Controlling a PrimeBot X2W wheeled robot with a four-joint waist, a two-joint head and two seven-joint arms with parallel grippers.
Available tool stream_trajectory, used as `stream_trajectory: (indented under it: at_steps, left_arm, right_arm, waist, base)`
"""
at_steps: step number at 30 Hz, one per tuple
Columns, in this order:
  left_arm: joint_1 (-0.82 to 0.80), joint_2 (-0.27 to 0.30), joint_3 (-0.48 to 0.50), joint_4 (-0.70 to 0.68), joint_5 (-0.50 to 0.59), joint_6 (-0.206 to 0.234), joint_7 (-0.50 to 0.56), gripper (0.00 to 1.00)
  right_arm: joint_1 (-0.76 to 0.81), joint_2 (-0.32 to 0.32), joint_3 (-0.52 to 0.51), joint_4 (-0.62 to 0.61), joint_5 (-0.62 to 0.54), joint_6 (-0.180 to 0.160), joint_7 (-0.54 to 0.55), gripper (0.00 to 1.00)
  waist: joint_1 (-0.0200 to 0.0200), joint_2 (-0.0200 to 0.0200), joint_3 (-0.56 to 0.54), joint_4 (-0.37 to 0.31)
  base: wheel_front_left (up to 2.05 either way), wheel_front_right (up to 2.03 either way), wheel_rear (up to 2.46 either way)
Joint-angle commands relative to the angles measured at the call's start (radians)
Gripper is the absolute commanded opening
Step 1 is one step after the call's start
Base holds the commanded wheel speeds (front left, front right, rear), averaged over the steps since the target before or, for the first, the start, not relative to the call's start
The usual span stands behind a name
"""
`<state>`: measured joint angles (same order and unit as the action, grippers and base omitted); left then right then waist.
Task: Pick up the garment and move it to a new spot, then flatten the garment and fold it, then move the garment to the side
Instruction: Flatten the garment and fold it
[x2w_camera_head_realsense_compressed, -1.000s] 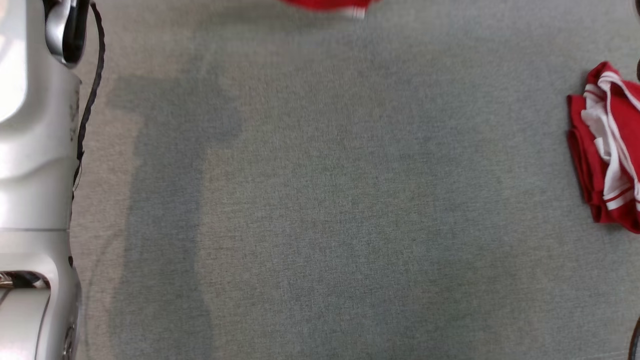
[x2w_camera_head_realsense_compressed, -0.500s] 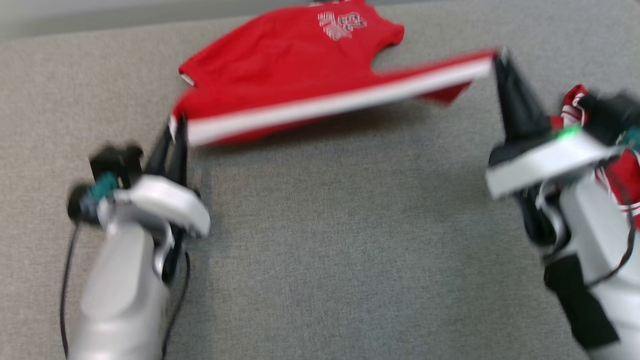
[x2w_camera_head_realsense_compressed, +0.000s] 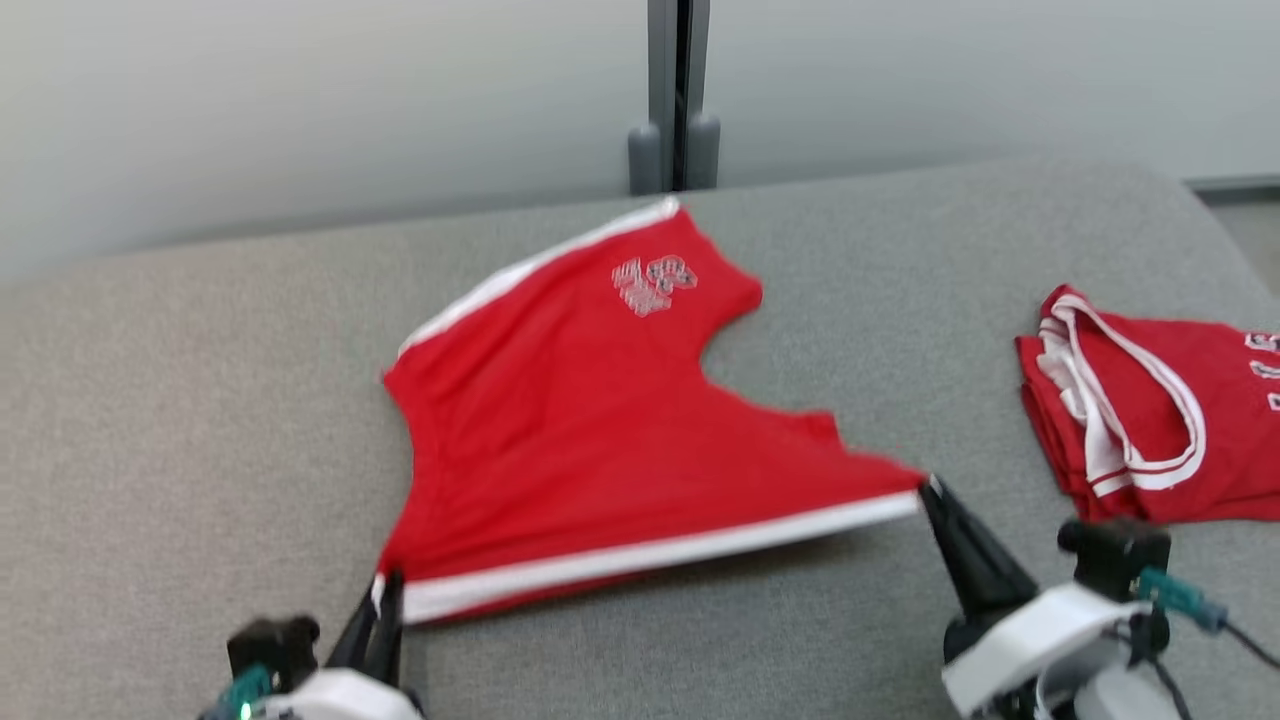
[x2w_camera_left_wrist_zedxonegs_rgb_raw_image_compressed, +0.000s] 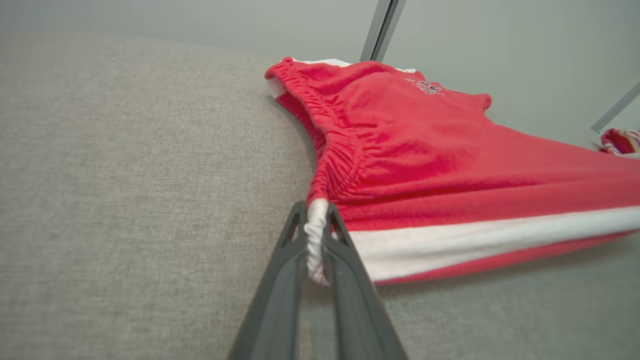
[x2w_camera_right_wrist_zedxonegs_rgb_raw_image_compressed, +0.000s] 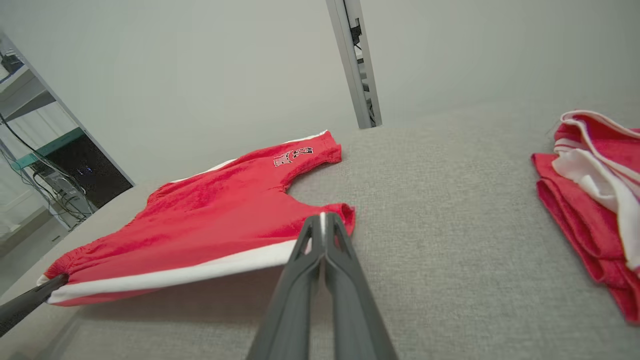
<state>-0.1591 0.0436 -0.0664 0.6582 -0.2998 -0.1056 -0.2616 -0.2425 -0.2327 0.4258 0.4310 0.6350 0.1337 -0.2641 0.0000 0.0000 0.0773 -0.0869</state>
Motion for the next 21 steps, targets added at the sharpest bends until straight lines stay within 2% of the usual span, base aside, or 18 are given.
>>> stream_trajectory:
  at_steps: [1,7,12,16,20,21]
  left_arm:
    - [0.027,0.014,0.01,-0.006,-0.003,0.008,-0.004,0.0]
    - [0.143,0.013,0.013,-0.064,-0.029,0.024,-0.004,0.0]
    - [0.182,0.012,-0.022,-0.115,-0.043,0.031,-0.004,0.0]
    - [0.109,0.012,-0.074,-0.159,-0.059,0.026,-0.005,0.0]
    - [-0.032,0.011,-0.131,-0.174,-0.081,0.026,-0.004,0.0]
    - [-0.032,0.011,-0.131,-0.174,-0.081,0.026,-0.004,0.0]
  right_arm:
    - [0.026,-0.014,-0.005,-0.003,0.012,-0.006,0.0,0.0]
    - [0.133,-0.02,0.028,-0.036,0.032,-0.005,0.0,0.0]
    - [0.158,-0.035,-0.001,-0.073,0.034,-0.005,0.0,0.0]
    - [0.069,-0.047,-0.042,-0.083,0.007,-0.005,0.0,0.0]
    - [-0.123,-0.057,-0.048,-0.017,-0.033,-0.003,0.0,0.0]
    - [-0.123,-0.057,-0.048,-0.017,-0.033,-0.003,0.0,0.0]
  waist:
    - [0.0,0.0,-0.054,-0.004]
    - [0.0,0.0,-0.092,0.0]
    - [0.0,0.0,-0.083,0.029]
    - [0.0,0.0,-0.029,0.08]
    - [0.0,0.0,0.075,0.13]
    - [0.0,0.0,0.075,0.13]
  base:
    - [0.0,0.0,0.0]
    - [0.0,0.0,0.0]
    - [0.0,0.0,0.0]
    - [0.0,0.0,0.0]
    - [0.0,0.0,0.0]
    - [0.0,0.0,0.0]
